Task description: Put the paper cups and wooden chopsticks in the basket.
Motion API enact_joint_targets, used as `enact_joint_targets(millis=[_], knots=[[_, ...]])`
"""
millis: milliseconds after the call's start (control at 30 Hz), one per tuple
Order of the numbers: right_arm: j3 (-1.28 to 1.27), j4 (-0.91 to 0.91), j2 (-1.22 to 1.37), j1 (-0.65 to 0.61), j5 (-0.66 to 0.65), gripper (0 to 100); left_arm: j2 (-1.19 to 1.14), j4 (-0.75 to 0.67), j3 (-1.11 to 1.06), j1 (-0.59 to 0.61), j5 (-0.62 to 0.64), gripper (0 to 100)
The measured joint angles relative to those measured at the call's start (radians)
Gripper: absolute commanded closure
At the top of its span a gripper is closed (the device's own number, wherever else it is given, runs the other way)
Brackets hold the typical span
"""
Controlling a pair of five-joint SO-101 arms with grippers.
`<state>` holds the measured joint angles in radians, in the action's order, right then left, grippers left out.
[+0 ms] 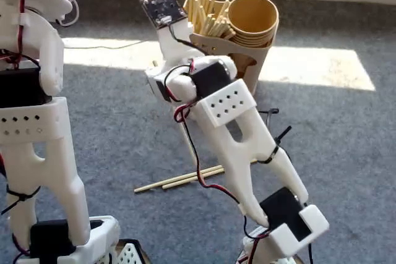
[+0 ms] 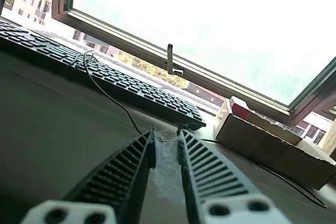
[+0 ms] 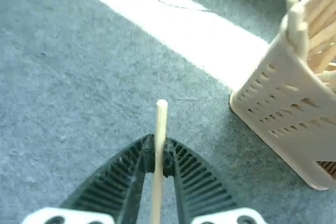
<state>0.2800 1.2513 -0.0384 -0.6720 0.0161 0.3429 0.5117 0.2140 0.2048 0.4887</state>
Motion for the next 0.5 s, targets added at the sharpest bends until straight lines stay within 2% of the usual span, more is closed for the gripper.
enact_joint_targets(millis=[267,500], knots=[[0.0,-0.006,-0.187,0.006,0.014,99.3,0.0,0.0,0.0,0.0,0.0,91],[0.0,-0.261,-0.267,0.118,0.014,99.3,0.0,0.0,0.0,0.0,0.0,91]])
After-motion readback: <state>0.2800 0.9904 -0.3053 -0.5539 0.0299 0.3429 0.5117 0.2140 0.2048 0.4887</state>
